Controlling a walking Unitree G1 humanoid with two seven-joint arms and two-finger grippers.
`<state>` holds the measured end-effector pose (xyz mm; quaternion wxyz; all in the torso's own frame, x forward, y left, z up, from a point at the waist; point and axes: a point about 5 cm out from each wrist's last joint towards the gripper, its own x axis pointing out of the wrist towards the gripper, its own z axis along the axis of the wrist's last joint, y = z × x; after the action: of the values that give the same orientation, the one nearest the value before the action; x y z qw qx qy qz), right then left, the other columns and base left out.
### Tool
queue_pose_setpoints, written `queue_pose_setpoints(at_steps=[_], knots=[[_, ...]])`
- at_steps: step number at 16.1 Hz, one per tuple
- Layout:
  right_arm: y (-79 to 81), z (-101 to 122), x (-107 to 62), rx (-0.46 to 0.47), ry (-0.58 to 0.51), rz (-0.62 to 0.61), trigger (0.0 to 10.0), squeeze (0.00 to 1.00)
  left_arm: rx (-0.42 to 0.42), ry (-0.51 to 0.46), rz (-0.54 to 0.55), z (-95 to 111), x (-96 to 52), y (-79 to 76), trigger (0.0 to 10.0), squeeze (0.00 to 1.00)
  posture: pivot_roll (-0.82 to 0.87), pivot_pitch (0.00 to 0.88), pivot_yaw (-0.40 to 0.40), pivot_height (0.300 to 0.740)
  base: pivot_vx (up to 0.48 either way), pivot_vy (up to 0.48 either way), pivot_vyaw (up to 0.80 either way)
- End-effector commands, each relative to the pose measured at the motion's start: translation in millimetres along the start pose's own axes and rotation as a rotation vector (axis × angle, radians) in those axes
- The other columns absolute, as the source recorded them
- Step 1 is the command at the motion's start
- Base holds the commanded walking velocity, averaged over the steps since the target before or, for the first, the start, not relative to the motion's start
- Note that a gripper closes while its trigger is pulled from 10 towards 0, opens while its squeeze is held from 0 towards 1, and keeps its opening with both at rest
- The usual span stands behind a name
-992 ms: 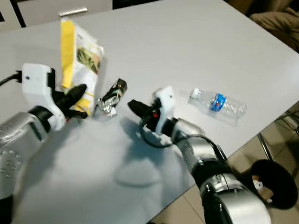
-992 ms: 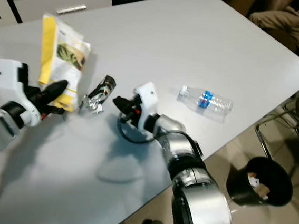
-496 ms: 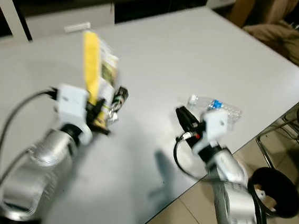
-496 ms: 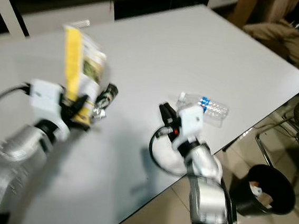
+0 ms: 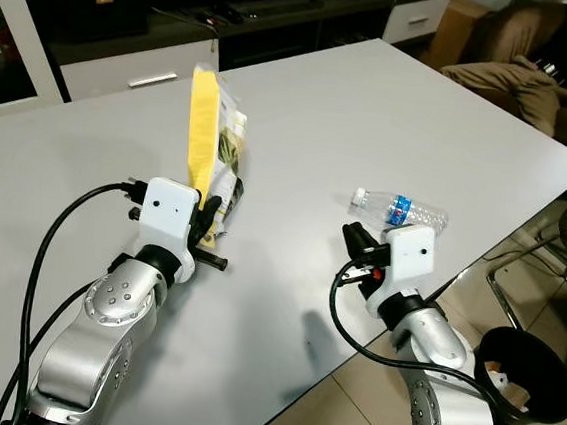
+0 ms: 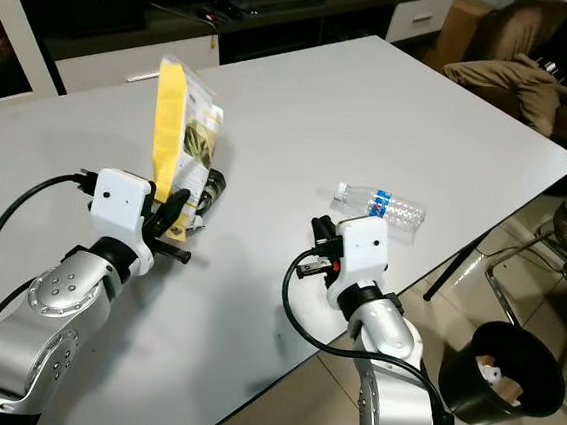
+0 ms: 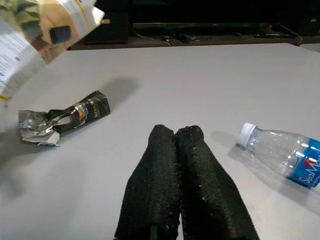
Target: Picking trash to rubbish bin
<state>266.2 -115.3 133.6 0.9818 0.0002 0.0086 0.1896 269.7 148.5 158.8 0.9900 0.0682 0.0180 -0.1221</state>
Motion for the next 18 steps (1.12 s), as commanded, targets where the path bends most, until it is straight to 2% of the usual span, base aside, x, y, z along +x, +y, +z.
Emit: queue_pose_setpoints(at_steps=[1,13,16,18], knots=[[-0.6,3.2,2.9,-0.005,0.005,-0.001,10.0,0.0,0.008,0.004,0.009,-2.4,0.1,1.2,10.0,0.0,-0.12,0.006,-0.037,0.74,0.0,0.379,0.0],[-1.1,1.1,5.8,0.0,0.028,-0.009,10.0,0.0,0.053,-0.005,-0.005,-2.4,3.5,3.7,10.0,0.0,-0.12,0.008,-0.032,0.74,0.0,0.384,0.0],[-3.6,1.3,5.4,0.005,0.025,-0.02,10.0,0.0,0.101,-0.004,-0.022,-1.5,4.5,3.7,10.0,0.0,-0.12,0.008,-0.028,0.74,0.0,0.0,0.0],[-5.2,0.4,4.4,0.008,0.027,-0.031,10.0,0.0,0.122,0.006,-0.041,-1.7,4.5,3.6,10.0,0.0,-0.12,0.008,-0.028,0.74,0.0,-0.48,0.0]])
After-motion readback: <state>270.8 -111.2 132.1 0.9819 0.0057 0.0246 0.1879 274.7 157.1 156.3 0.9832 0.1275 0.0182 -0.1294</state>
